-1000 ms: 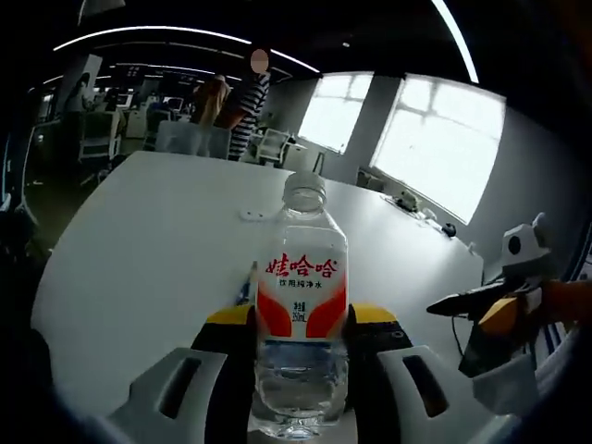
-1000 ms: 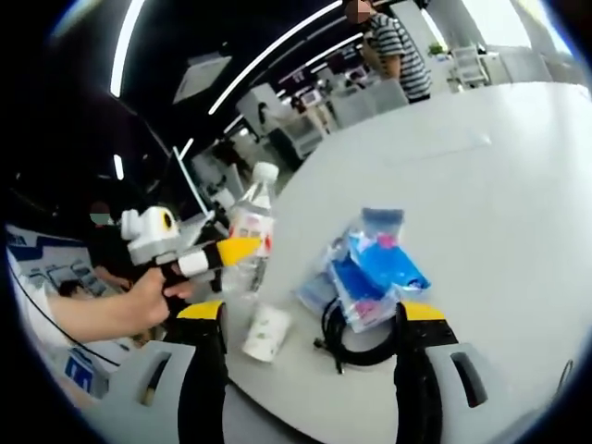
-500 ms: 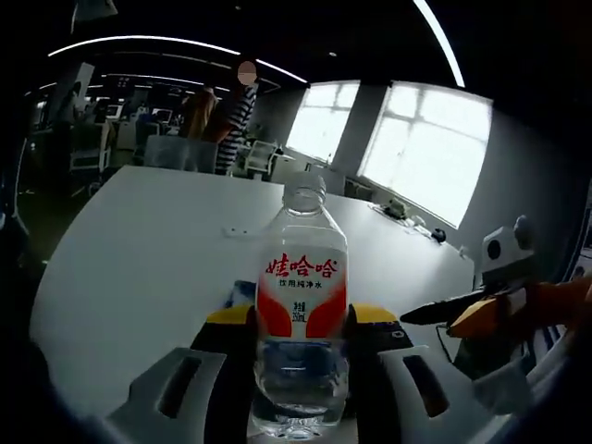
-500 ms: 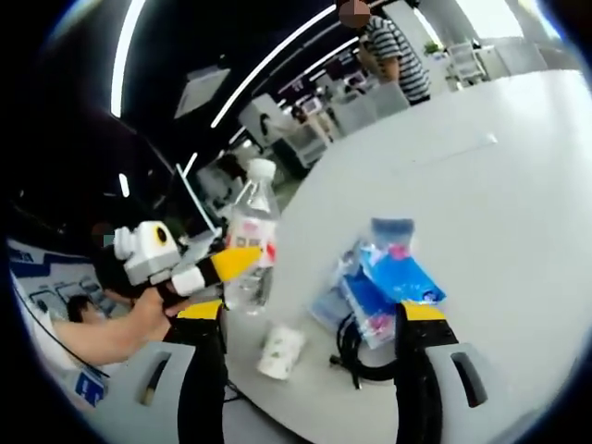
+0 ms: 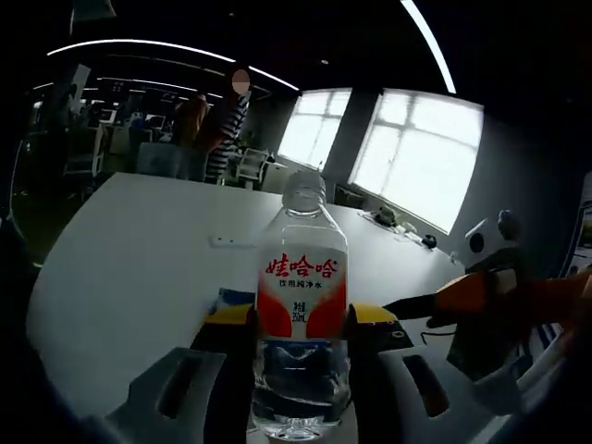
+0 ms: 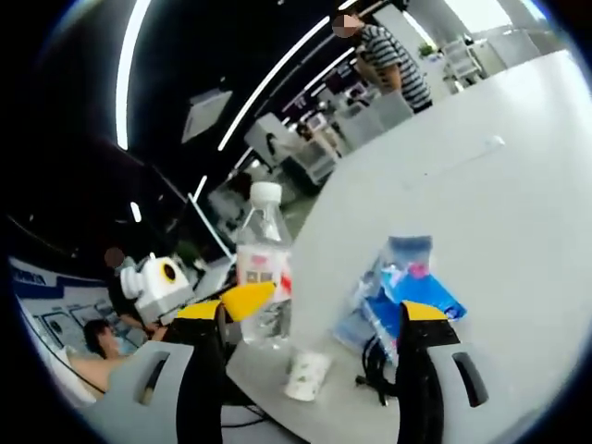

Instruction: Arrange the tabletop items into an orderly group along one side of the table until the central work area is clear of visible clutter.

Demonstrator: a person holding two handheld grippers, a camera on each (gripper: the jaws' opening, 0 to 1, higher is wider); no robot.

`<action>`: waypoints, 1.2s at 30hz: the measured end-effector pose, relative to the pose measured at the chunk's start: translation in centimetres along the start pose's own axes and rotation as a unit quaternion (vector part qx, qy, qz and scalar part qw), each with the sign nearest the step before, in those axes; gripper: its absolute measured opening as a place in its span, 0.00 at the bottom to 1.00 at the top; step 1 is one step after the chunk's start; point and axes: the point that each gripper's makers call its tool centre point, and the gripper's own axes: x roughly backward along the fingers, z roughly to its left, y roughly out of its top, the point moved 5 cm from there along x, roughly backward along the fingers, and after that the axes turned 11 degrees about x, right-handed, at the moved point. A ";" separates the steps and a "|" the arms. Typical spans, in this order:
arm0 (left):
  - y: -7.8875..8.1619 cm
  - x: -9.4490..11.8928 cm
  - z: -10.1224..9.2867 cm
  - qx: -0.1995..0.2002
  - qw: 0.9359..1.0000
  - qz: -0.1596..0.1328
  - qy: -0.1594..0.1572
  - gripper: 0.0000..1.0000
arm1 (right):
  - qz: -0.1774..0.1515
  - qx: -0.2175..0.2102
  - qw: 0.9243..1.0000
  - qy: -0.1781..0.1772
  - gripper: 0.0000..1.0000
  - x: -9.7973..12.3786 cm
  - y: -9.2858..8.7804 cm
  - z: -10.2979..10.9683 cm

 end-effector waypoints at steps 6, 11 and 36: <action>0.4 0.1 -0.9 -0.009 1.000 -0.006 -0.010 0.38 | -0.010 0.001 1.000 0.013 0.76 -0.2 0.9 0.7; 0.4 0.1 -1.5 -0.013 1.000 -0.007 -0.018 0.38 | -0.021 -0.001 1.000 0.018 0.77 -0.4 1.7 1.2; -0.3 0.8 -4.5 -0.057 0.997 0.003 -0.045 0.38 | -0.081 0.002 0.996 0.048 0.66 -2.7 6.2 3.2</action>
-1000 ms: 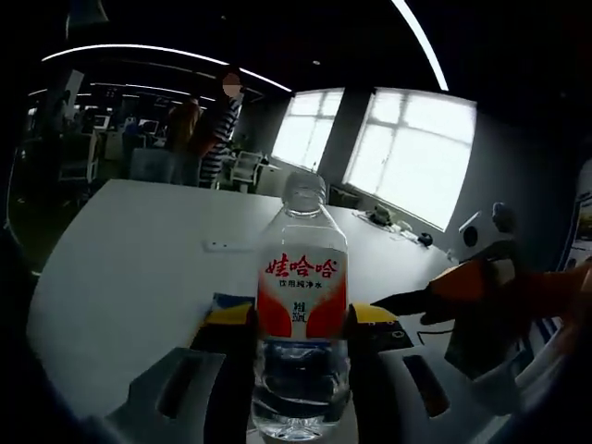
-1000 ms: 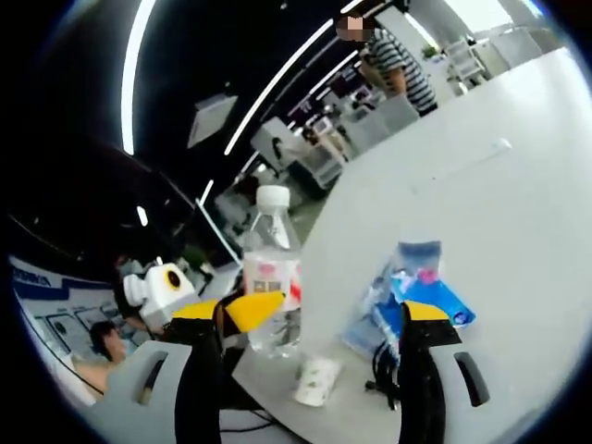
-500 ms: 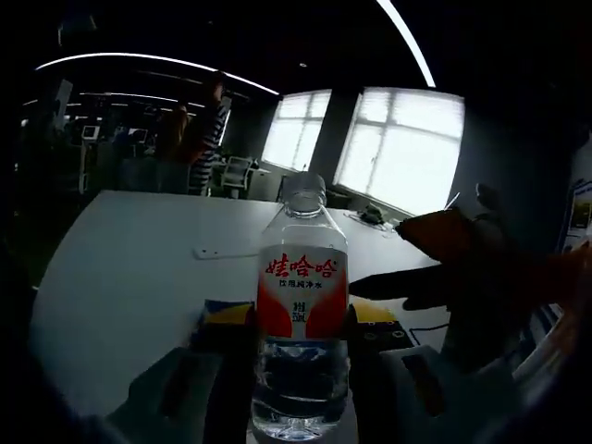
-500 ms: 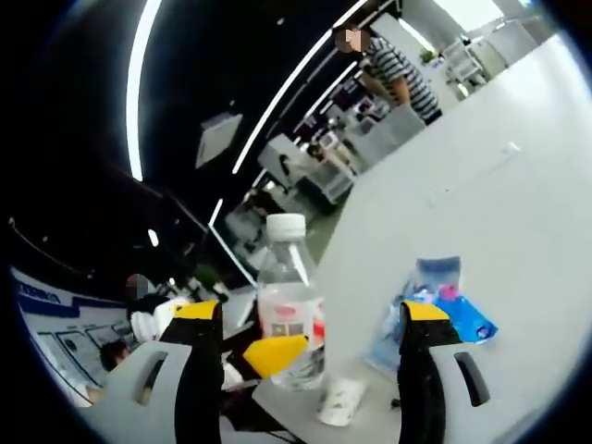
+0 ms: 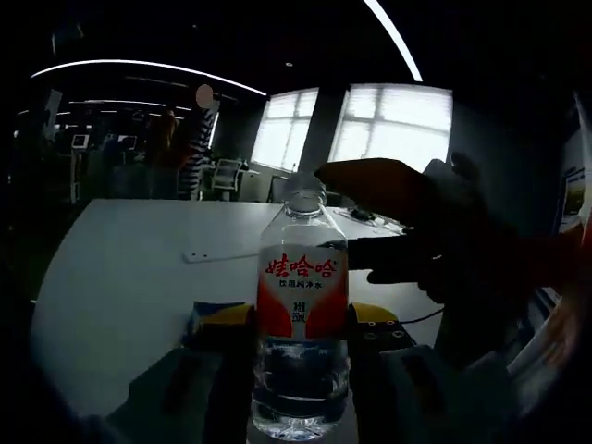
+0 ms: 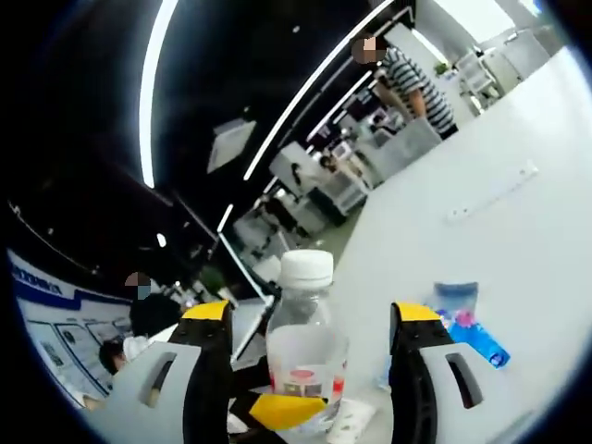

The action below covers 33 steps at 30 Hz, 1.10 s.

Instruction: Arrange the tabletop items into an orderly group along one side of the table until the central work area is clear of visible clutter.

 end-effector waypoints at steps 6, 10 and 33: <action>-0.1 -0.1 -0.6 -0.002 1.000 -0.001 -0.006 0.38 | -0.012 0.013 1.000 0.006 0.52 -0.2 0.6 0.0; -0.6 -0.2 -1.0 -0.015 1.000 0.010 -0.011 0.38 | -0.012 0.036 0.999 0.008 0.39 -0.4 0.7 0.0; -1.2 -0.2 -0.9 -0.040 0.999 0.020 -0.005 0.41 | 0.027 0.165 0.982 0.090 0.20 -0.6 1.4 2.8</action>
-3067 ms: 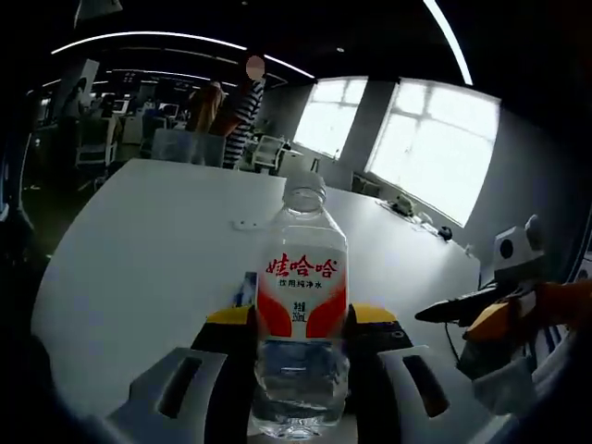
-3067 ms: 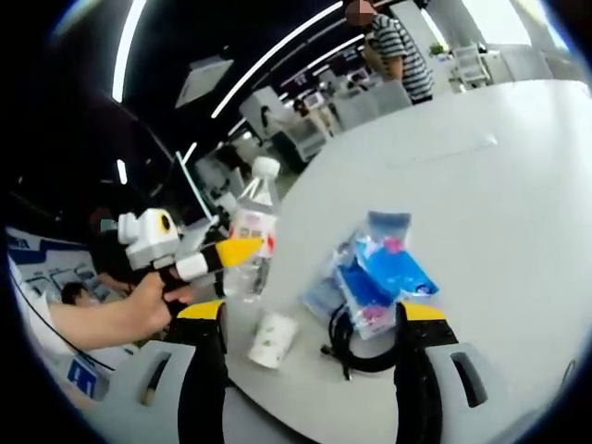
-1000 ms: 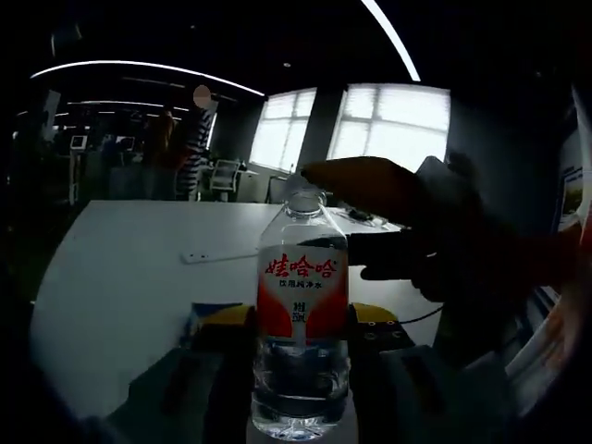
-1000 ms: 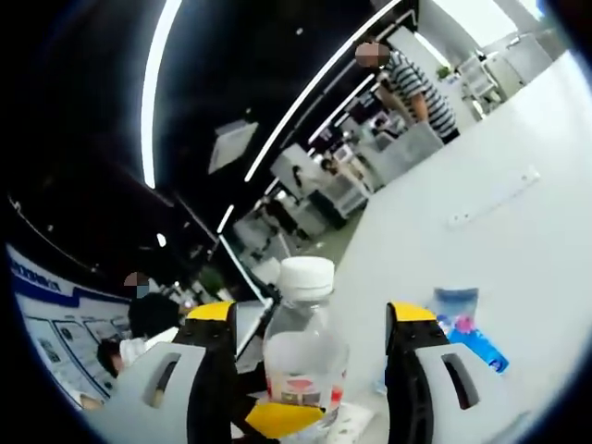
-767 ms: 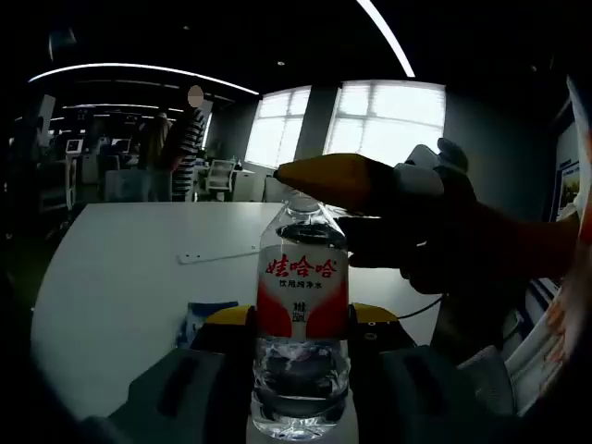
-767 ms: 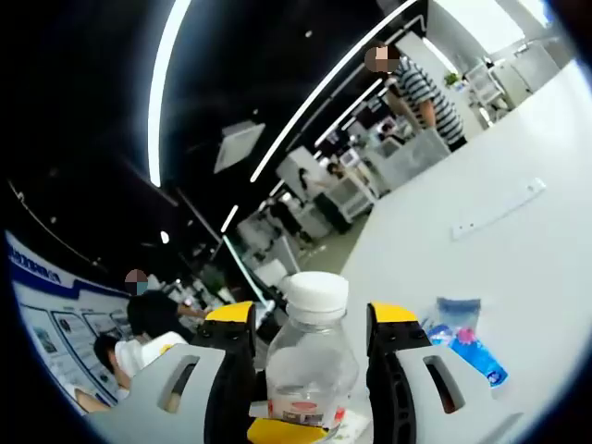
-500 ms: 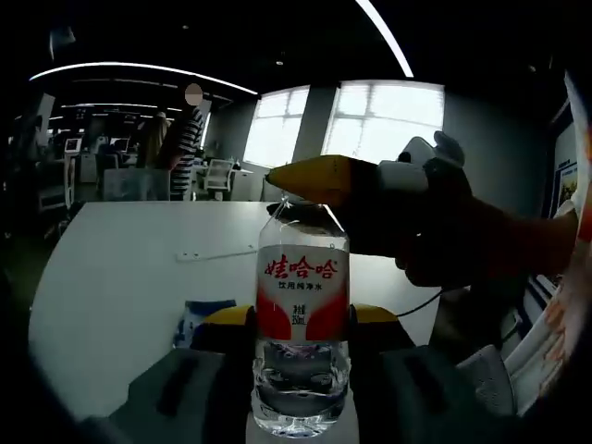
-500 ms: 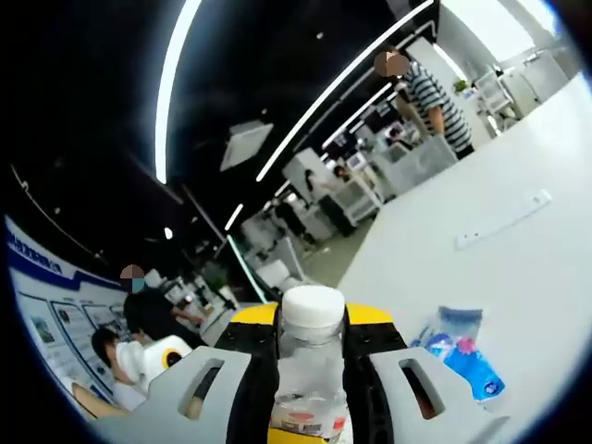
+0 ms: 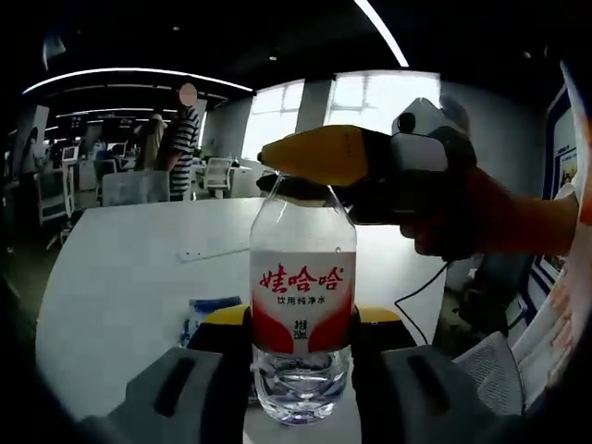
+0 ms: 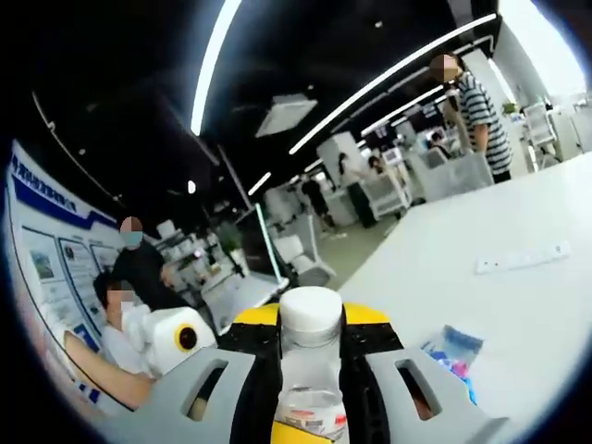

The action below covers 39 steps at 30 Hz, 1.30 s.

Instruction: Arrange the tabletop items into an orderly group along one side of the table until the central work area is clear of visible clutter.

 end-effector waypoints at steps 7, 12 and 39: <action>-0.3 0.1 -0.4 -0.024 0.999 0.020 -0.016 0.42 | 0.019 0.055 0.997 0.040 0.20 -0.1 0.1 1.0; -0.6 0.4 -0.4 -0.026 0.999 0.021 -0.021 0.45 | 0.022 0.071 0.995 0.069 0.20 -0.2 0.6 1.3; 0.3 1.0 -0.9 -0.045 0.999 -0.030 0.005 1.00 | 0.021 0.075 0.988 0.135 0.20 -1.0 1.5 2.6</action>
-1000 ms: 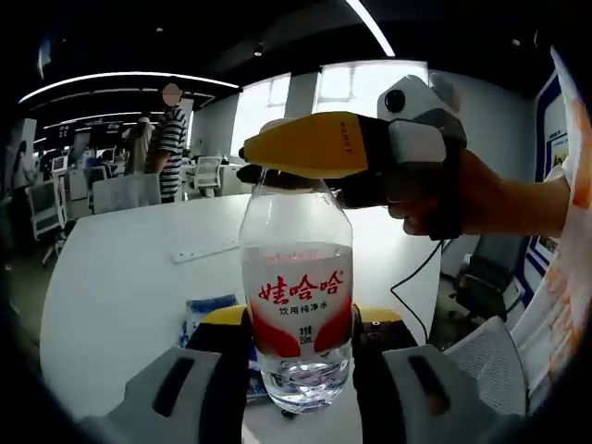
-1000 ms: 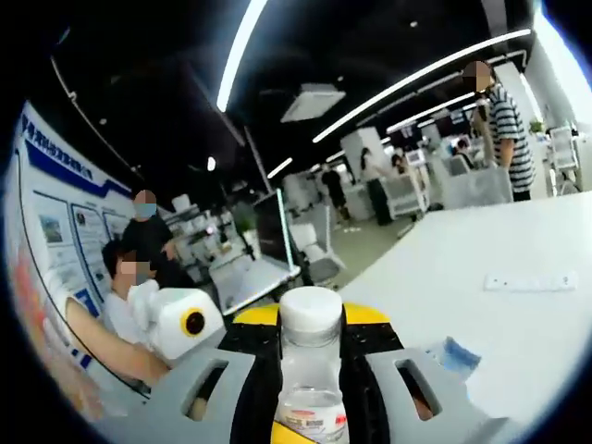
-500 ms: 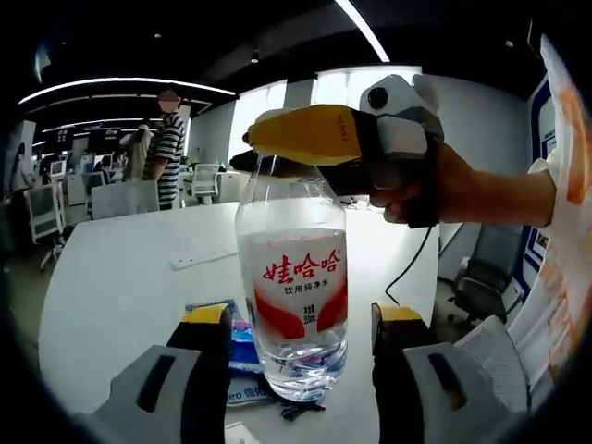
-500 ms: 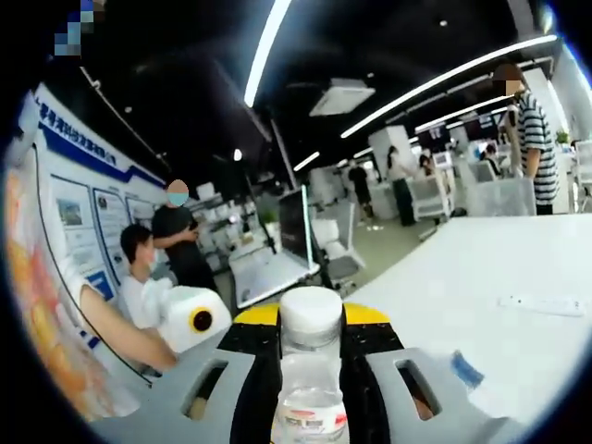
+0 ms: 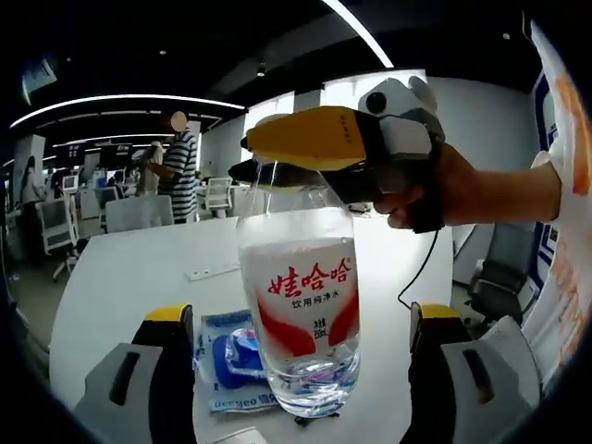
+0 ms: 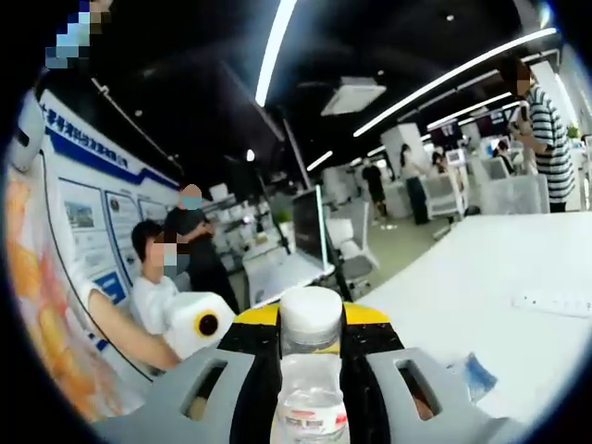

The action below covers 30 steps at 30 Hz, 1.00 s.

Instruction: Arrange the tabletop items into an orderly group along one side of the table until the central work area is clear of visible clutter.

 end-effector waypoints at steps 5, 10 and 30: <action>-0.3 0.3 0.4 0.008 1.000 0.003 0.008 1.00 | -0.004 -0.006 1.000 0.004 0.20 -0.1 0.1 -0.3; -1.0 1.5 0.5 0.019 1.000 0.004 0.017 1.00 | -0.002 0.007 1.000 0.014 0.20 -0.3 0.0 -0.4; -4.6 7.1 1.5 0.075 0.993 0.002 0.090 0.98 | 0.005 0.019 0.997 0.071 0.21 -3.1 -0.6 -1.3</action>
